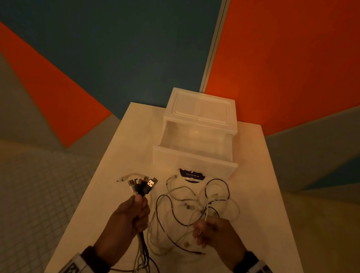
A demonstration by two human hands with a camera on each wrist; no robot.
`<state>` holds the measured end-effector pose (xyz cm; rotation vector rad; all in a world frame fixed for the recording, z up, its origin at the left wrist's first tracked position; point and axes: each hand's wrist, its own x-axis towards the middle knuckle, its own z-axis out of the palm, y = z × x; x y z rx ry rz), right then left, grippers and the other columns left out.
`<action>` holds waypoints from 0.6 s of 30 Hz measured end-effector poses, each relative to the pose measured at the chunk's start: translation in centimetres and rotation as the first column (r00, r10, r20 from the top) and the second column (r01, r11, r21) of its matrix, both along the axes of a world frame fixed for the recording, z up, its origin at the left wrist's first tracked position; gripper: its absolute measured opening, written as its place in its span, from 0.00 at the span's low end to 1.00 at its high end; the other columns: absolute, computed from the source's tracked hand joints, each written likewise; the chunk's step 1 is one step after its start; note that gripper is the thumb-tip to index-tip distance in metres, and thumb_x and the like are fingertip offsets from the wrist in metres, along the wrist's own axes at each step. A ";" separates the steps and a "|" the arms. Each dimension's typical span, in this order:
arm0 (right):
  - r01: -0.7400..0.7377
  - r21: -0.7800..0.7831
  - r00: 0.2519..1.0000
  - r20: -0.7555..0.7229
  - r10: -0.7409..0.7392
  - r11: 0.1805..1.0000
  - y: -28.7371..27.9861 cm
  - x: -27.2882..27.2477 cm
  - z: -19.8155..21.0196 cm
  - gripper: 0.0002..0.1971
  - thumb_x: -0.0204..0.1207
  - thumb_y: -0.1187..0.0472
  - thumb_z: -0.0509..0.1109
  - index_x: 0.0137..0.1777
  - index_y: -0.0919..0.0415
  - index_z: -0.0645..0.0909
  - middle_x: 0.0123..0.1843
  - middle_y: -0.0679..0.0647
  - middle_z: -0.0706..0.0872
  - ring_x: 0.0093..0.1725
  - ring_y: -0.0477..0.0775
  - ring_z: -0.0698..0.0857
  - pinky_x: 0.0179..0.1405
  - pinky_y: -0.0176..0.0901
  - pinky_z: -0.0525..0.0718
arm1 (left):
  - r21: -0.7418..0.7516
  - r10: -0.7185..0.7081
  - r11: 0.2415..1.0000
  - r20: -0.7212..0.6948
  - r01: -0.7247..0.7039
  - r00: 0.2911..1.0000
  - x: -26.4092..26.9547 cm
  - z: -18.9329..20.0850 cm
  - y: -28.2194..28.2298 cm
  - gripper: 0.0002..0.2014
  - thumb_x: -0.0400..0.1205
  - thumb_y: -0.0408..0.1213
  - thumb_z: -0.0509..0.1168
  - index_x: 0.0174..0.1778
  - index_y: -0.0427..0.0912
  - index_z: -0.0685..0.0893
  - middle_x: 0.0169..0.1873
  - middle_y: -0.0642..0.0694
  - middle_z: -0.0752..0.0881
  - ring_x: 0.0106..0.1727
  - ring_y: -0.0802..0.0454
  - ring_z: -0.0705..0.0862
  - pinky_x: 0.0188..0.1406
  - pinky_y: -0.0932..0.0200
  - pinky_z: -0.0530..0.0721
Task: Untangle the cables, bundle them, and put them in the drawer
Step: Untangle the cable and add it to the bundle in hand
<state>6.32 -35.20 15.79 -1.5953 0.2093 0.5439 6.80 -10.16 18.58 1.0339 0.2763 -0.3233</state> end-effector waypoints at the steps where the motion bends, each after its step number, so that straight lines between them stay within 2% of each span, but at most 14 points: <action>1: 0.029 0.074 1.000 -0.002 -0.029 0.997 0.1 0.2 0.7 0.11 0.82 0.68 0.63 0.49 0.80 0.80 0.35 0.63 0.86 0.30 0.54 0.82 0.28 0.40 0.79 | 0.003 -0.009 1.000 -0.001 0.009 1.000 0.1 0.0 -0.1 0.12 0.82 0.43 0.57 0.41 0.37 0.72 0.28 0.46 0.66 0.24 0.55 0.62 0.22 0.62 0.65; 4: 0.075 0.216 0.997 -0.012 -0.074 0.974 0.6 0.5 2.4 0.13 0.82 0.65 0.64 0.53 0.79 0.80 0.38 0.63 0.86 0.31 0.52 0.81 0.29 0.38 0.77 | 0.021 -0.063 0.998 -0.008 0.063 0.998 0.1 0.4 -0.7 0.12 0.83 0.43 0.56 0.41 0.37 0.72 0.29 0.44 0.67 0.25 0.54 0.61 0.23 0.61 0.64; 7: 0.085 0.288 0.996 -0.003 -0.088 0.954 1.1 0.6 3.3 0.16 0.78 0.62 0.65 0.54 0.78 0.80 0.38 0.62 0.86 0.31 0.51 0.81 0.28 0.36 0.77 | 0.106 -0.144 0.984 -0.003 0.143 0.990 -0.1 0.8 -1.6 0.13 0.83 0.44 0.61 0.47 0.36 0.77 0.33 0.41 0.76 0.27 0.53 0.63 0.27 0.58 0.64; 9: 0.098 0.332 0.995 -0.004 -0.102 0.938 1.4 0.8 3.8 0.16 0.77 0.62 0.65 0.54 0.77 0.80 0.38 0.61 0.86 0.31 0.50 0.81 0.28 0.36 0.76 | 0.192 -0.224 0.957 0.023 0.216 0.974 -0.1 0.9 -2.2 0.20 0.79 0.46 0.68 0.55 0.32 0.78 0.33 0.43 0.79 0.27 0.54 0.65 0.28 0.58 0.65; 11: 0.114 0.375 0.993 -0.012 -0.118 0.920 1.8 0.9 4.3 0.14 0.77 0.62 0.65 0.54 0.75 0.81 0.38 0.60 0.86 0.31 0.50 0.80 0.30 0.38 0.75 | 0.320 -0.347 0.895 0.057 0.312 0.936 -0.3 1.0 -2.7 0.26 0.75 0.49 0.72 0.60 0.32 0.77 0.35 0.40 0.81 0.29 0.56 0.70 0.29 0.60 0.69; 13: 0.131 0.418 0.991 -0.027 -0.131 0.899 2.1 1.1 4.7 0.13 0.78 0.62 0.63 0.52 0.73 0.82 0.38 0.60 0.86 0.32 0.50 0.81 0.35 0.41 0.76 | 0.388 -0.435 0.844 0.092 0.370 0.896 -0.4 1.2 -3.2 0.22 0.76 0.47 0.72 0.58 0.37 0.77 0.46 0.37 0.87 0.32 0.59 0.74 0.31 0.62 0.72; 14: 0.137 0.436 0.990 -0.033 -0.136 0.890 2.3 1.1 4.8 0.13 0.78 0.63 0.63 0.52 0.73 0.82 0.38 0.60 0.86 0.32 0.51 0.81 0.37 0.42 0.77 | 0.405 -0.458 0.831 0.112 0.380 0.882 -0.4 1.2 -3.4 0.19 0.78 0.44 0.72 0.56 0.36 0.77 0.47 0.34 0.87 0.33 0.59 0.76 0.31 0.64 0.72; 16: 0.142 0.460 0.990 -0.046 -0.136 0.877 2.5 1.2 5.1 0.13 0.78 0.64 0.62 0.52 0.73 0.82 0.39 0.61 0.86 0.34 0.52 0.82 0.39 0.44 0.78 | 0.410 -0.455 0.837 0.151 0.364 0.877 -0.4 1.1 -3.7 0.13 0.79 0.35 0.71 0.46 0.34 0.74 0.37 0.31 0.81 0.35 0.53 0.78 0.31 0.66 0.74; 18: 0.153 0.458 0.988 -0.070 -0.137 0.876 2.6 1.1 5.2 0.12 0.79 0.64 0.62 0.52 0.73 0.83 0.40 0.62 0.87 0.35 0.53 0.84 0.39 0.44 0.80 | 0.384 -0.397 0.869 0.165 0.311 0.903 -0.3 1.0 -3.9 0.13 0.80 0.28 0.69 0.39 0.35 0.69 0.32 0.36 0.78 0.34 0.51 0.80 0.31 0.67 0.75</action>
